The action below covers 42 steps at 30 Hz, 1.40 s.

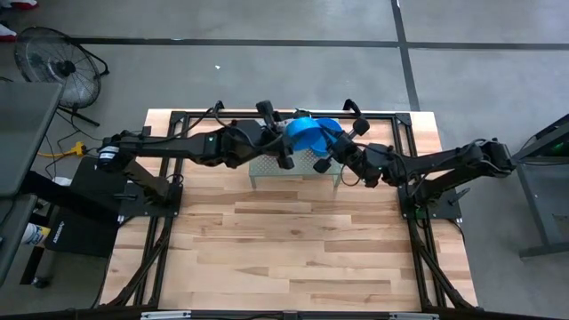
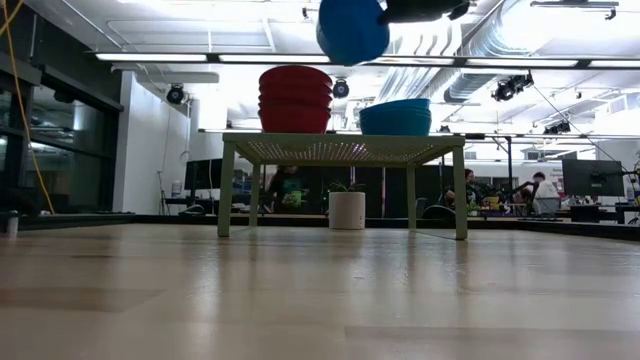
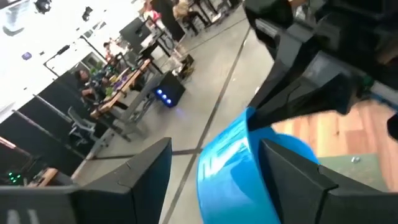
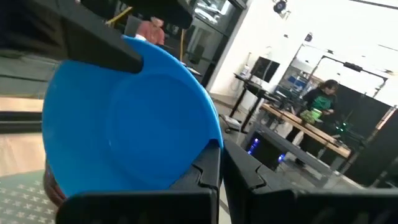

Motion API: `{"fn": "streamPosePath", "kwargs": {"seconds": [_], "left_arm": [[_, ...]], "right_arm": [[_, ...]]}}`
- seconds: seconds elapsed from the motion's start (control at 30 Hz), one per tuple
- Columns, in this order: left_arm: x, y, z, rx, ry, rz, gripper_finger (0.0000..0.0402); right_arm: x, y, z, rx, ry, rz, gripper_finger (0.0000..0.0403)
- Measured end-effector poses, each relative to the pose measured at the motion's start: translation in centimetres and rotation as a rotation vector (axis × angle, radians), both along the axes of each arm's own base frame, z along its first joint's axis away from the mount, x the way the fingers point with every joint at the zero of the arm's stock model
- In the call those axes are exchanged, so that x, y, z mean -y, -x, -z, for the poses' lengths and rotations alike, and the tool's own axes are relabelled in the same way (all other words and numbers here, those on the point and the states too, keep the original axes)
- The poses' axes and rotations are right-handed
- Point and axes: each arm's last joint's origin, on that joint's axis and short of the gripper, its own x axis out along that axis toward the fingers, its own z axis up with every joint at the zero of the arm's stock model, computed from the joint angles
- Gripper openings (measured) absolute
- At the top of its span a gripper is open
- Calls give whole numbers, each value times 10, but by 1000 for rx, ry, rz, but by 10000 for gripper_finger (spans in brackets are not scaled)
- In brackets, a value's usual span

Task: Pick & Place Mini bowls
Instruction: Stack the blue bowl on the blue bowl on the shelf

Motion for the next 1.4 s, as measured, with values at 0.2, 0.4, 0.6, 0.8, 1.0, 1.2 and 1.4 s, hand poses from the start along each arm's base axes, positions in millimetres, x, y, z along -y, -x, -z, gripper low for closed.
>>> {"fn": "streamPosePath", "kwargs": {"seconds": [0.2, 0.4, 0.6, 0.8, 1.0, 1.2, 1.4], "left_arm": [[-1, 0, 1, -37, -35, -12, 233], [-2, 1, 3, -52, -36, -24, 233], [-1, 11, -6, -33, -35, -24, 233], [-2, 25, -16, -26, -38, -43, 233], [2, 46, -27, -47, -43, -63, 233], [12, 69, -36, -55, -30, -89, 234], [19, 98, -39, -83, 41, -110, 234]], "right_arm": [[0, 0, 1, -7, -1, 8, 2], [1, 1, 0, -7, -2, 18, 1], [2, 7, -5, 2, -4, 31, 1], [9, 16, -7, -17, -26, 59, 0], [12, 23, -11, -13, -44, 69, 0], [12, 27, -14, -5, -45, 63, 0], [14, 26, -25, -21, -74, 45, 0]]}}
